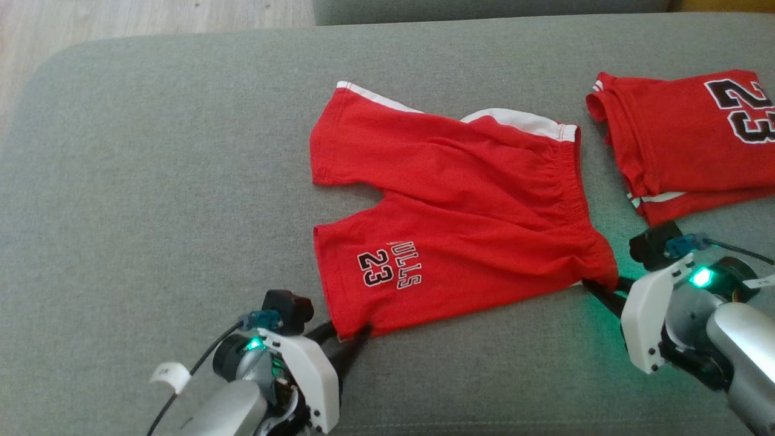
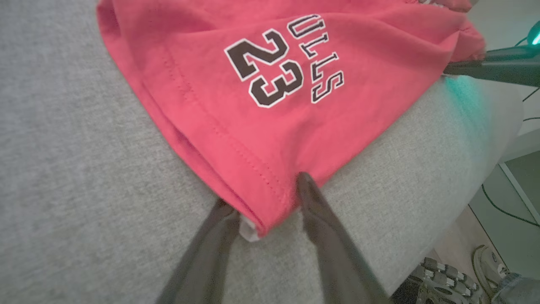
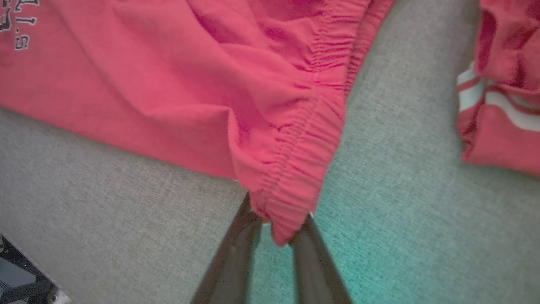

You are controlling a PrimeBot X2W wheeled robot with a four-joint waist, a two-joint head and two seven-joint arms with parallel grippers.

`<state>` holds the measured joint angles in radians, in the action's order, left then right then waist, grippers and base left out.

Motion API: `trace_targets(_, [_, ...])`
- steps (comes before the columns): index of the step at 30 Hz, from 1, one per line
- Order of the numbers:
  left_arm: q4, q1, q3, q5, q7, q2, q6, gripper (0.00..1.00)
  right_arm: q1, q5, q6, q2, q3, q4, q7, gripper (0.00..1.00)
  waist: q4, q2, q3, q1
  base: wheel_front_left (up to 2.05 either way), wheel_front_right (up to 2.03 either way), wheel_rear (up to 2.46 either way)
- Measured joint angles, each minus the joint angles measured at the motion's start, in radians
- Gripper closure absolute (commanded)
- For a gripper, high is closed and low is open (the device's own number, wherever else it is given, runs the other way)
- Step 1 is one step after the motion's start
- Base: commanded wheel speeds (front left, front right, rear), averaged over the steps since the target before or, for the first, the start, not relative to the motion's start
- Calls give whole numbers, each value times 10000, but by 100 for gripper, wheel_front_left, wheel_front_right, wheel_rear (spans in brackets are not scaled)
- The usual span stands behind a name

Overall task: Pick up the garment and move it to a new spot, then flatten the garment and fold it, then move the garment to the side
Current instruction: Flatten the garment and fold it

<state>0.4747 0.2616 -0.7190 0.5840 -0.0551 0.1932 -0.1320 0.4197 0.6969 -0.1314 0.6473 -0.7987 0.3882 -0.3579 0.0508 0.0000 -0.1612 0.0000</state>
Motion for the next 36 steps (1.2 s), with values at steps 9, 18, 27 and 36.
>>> trace_targets(9, [-355, 50, -194, 280, 40, 451, 4, 100, 6, 731, 0, -4, 44, -198, 878, 100, 36, 0, 379, 0, 0, 0, 0])
trace_targets(18, [-2211, -28, 328, 729, -357, 1689, 17, 100, 19, 2849, 0, 470, 330, -1622, 1233, 100, 81, 0, 615, 0, 0, 0, 0])
trace_targets(27, [-2376, 3080, 483, 1350, -1434, 2449, 12, 100, 2544, 4125, 0, 560, -12, -2057, 736, 100, 78, 0, -289, 0, 0, 0, 0])
trace_targets(36, [-846, 7605, -263, 3214, -2309, 2491, 12, 100, 6526, 5467, 0, 33, -456, -951, -2, 100, 91, 0, -2032, 3, 0, 0, 0])
